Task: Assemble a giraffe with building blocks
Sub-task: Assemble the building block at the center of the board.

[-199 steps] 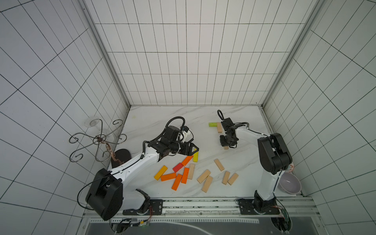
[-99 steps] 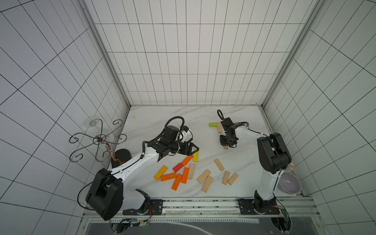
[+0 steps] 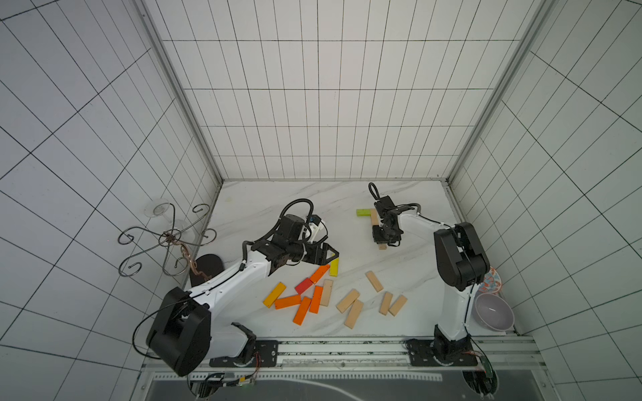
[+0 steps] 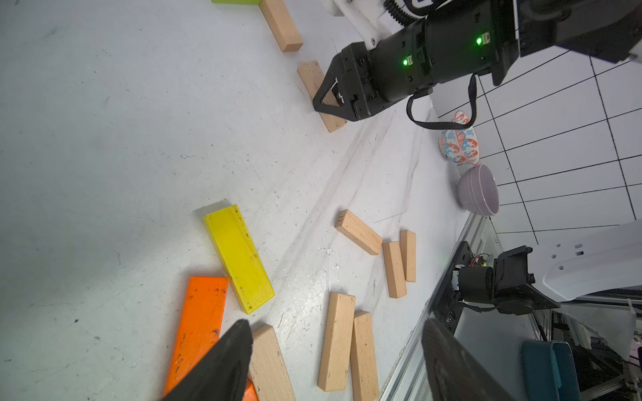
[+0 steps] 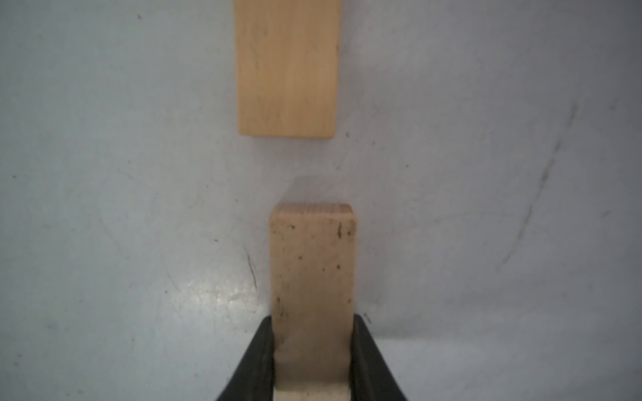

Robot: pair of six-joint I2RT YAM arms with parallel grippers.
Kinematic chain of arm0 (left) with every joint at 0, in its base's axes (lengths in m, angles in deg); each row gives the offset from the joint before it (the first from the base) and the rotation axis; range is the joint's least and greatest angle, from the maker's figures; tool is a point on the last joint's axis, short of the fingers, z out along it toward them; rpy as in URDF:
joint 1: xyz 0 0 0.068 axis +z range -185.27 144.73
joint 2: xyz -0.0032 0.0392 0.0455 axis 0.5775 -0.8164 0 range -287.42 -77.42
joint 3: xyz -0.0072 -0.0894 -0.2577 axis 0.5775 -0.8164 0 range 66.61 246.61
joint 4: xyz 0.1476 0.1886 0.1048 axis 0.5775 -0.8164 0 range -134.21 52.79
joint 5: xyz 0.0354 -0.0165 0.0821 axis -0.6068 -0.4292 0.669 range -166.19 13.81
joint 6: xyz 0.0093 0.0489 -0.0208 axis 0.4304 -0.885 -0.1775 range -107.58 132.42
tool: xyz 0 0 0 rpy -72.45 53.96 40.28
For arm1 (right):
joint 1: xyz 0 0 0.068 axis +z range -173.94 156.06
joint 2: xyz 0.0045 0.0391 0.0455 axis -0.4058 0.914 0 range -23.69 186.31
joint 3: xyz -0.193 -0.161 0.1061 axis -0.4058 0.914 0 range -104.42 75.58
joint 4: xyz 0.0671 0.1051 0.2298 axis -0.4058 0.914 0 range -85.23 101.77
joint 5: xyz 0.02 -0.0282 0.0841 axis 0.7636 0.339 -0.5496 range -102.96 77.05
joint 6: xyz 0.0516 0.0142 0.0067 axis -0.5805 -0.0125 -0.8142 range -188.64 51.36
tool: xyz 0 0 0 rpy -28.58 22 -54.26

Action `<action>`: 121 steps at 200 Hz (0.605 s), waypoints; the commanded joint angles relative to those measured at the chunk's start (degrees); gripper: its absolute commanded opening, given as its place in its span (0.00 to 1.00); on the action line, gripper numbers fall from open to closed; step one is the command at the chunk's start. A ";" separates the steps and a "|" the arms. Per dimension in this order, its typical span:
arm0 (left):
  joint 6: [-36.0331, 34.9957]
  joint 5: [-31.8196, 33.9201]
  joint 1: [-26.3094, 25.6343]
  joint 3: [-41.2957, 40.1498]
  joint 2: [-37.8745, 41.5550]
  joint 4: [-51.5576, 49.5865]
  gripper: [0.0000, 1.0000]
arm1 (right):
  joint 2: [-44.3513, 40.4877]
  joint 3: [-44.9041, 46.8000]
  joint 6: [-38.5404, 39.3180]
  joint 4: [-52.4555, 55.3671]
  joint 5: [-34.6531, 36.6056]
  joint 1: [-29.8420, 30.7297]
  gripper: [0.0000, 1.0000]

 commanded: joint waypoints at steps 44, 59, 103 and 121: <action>-0.19 -0.98 0.40 -0.47 0.45 1.95 0.77 | 5.54 -3.97 -0.99 2.52 -1.23 -0.38 0.19; -0.20 -0.93 0.49 -0.43 0.45 2.03 0.77 | 5.98 -4.36 -1.10 2.60 -1.22 -0.35 0.19; -0.14 -1.07 0.66 -0.56 0.45 2.04 0.77 | 7.02 -5.03 -1.37 2.69 -1.20 -0.44 0.19; -0.16 -1.08 0.66 -0.52 0.43 2.04 0.77 | 7.14 -4.99 -1.45 2.65 -1.22 -0.51 0.19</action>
